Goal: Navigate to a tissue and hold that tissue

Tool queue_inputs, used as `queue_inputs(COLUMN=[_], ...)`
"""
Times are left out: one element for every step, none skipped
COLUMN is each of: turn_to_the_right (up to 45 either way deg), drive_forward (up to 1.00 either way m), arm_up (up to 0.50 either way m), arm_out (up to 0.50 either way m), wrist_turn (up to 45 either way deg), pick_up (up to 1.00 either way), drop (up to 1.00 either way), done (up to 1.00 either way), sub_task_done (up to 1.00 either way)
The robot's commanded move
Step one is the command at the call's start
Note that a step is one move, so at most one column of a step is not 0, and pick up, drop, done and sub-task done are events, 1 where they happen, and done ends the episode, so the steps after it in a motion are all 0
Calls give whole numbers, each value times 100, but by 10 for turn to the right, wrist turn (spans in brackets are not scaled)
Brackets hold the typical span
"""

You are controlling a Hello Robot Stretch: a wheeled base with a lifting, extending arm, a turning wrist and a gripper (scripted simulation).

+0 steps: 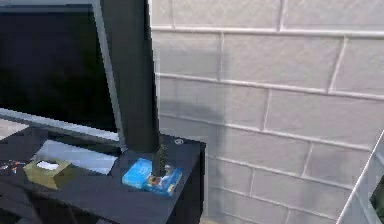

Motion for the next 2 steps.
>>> queue_inputs(turn_to_the_right=[-450,-450], drive_forward=[0,0], arm_up=[0,0], arm_out=[0,0], wrist_turn=[0,0], pick_up=[0,0], drop=[0,0], done=[0,0], sub_task_done=[0,0])
